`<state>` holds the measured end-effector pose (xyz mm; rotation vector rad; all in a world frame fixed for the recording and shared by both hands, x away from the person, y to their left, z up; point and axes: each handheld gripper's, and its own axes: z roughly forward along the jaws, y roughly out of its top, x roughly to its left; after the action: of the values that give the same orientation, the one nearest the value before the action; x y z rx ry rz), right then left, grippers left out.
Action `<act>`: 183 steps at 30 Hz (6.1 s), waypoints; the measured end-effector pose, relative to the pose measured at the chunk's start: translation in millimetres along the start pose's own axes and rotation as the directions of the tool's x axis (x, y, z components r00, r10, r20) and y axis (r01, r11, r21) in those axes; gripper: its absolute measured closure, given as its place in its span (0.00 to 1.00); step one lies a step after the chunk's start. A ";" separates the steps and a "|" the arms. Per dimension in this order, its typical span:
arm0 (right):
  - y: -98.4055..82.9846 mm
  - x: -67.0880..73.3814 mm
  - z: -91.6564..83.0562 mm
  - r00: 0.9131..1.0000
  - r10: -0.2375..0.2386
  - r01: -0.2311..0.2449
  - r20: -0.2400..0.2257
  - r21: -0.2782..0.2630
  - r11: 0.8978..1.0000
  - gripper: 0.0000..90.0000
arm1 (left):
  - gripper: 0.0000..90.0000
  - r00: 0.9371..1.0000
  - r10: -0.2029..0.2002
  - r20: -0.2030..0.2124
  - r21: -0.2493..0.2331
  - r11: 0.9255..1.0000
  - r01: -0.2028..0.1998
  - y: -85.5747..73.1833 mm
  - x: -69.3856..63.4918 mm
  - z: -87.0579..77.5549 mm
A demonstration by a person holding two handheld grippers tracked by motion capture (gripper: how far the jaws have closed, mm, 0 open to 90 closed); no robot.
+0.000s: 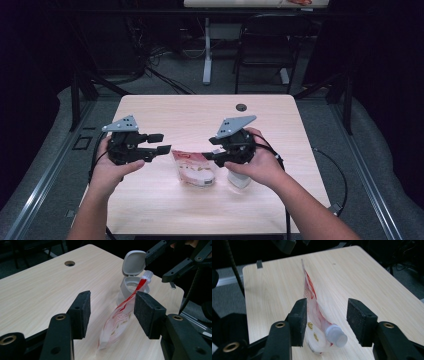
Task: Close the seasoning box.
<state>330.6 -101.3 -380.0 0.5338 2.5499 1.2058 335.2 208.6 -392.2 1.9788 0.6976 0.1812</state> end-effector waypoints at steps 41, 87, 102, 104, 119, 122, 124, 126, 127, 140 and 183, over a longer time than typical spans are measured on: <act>51.8 2.2 91.1 0.978 -0.095 0.156 -0.185 0.349 0.924 0.85 | 0.56 0.996 -0.044 -0.071 0.039 0.998 0.047 -30.6 25.5 2.4; 48.8 -6.1 63.8 0.964 -0.113 0.170 -0.241 0.229 0.959 1.00 | 0.50 0.998 -0.009 0.066 0.023 1.000 0.008 -36.4 24.0 21.1; 53.7 -6.8 37.2 0.963 -0.130 0.181 -0.236 0.207 0.961 1.00 | 0.55 0.981 0.066 0.183 0.028 0.997 -0.072 -39.8 10.0 51.8; 54.6 -5.7 35.0 0.962 -0.136 0.187 -0.236 0.207 0.960 1.00 | 0.54 0.978 0.063 0.201 0.038 0.997 -0.072 -40.6 7.9 55.6; 61.0 -1.9 23.6 0.956 -0.152 0.202 -0.253 0.186 0.962 1.00 | 0.52 0.959 0.112 0.260 0.067 0.989 -0.134 -45.5 -3.1 75.7; 63.2 -1.2 20.7 0.954 -0.158 0.208 -0.255 0.183 0.961 1.00 | 0.51 0.958 0.099 0.271 0.057 0.991 -0.118 -46.9 -3.5 78.2; 64.7 -1.2 18.8 0.953 -0.164 0.212 -0.254 0.178 0.961 1.00 | 0.51 0.956 0.095 0.278 0.060 0.991 -0.116 -48.1 -3.4 80.4; 65.5 -1.1 17.4 0.953 -0.162 0.210 -0.257 0.172 0.962 1.00 | 0.49 0.955 0.097 0.281 0.059 0.991 -0.118 -49.0 -3.5 82.2; 65.8 -0.8 17.0 0.952 -0.162 0.210 -0.259 0.172 0.962 1.00 | 0.48 0.955 0.098 0.282 0.060 0.991 -0.119 -49.2 -3.6 82.7; 73.1 0.1 8.2 0.947 -0.176 0.223 -0.268 0.157 0.962 1.00 | 0.41 0.939 0.099 0.329 0.072 0.989 -0.129 -54.6 -6.8 96.1; 72.4 -7.2 -6.5 0.951 -0.164 0.198 -0.263 0.110 0.974 1.00 | 0.64 0.936 0.130 0.326 0.074 0.984 -0.163 -65.6 -6.6 106.0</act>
<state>349.8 -66.4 -318.7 0.1742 2.8356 1.1030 347.0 146.5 -499.8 2.0938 0.3537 -0.0887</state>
